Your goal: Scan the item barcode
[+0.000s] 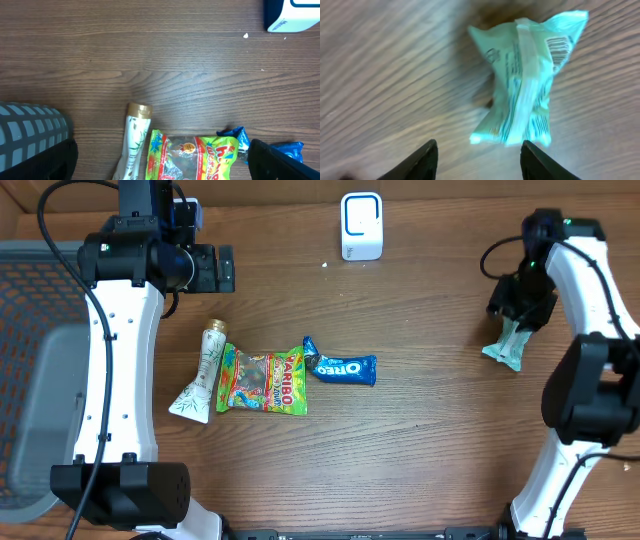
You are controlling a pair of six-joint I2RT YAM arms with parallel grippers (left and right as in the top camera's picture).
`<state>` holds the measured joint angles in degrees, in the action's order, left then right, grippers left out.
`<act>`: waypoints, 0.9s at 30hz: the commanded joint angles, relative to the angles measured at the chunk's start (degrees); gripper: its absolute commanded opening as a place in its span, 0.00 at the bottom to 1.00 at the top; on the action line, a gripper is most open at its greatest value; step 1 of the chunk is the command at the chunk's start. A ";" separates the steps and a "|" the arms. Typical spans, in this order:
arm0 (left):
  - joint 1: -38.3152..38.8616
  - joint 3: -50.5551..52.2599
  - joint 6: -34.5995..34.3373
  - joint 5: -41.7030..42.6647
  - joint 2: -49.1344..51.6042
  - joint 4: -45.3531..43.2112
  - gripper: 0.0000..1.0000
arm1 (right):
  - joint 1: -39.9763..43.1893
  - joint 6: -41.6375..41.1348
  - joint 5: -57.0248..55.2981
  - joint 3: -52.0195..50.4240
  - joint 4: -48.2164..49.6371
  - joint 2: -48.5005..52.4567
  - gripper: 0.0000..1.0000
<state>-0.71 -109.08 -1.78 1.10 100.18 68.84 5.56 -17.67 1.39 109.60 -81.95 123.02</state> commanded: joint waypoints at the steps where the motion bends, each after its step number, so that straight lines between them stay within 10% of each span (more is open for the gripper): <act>1: 0.37 0.17 -1.01 0.42 -0.11 -0.04 1.00 | -0.70 5.09 5.29 3.52 -1.36 -6.21 0.56; 9: 0.37 0.17 -1.01 0.39 -0.11 -0.04 1.00 | -7.50 18.49 24.90 2.14 -3.10 -7.93 0.66; 27: 0.37 0.17 -1.01 0.42 -0.11 -0.04 0.99 | -35.15 21.79 13.31 -16.96 16.33 -7.91 0.67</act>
<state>-0.71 -109.08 -1.78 1.13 100.18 68.86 -27.11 1.19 18.94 94.37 -67.24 115.59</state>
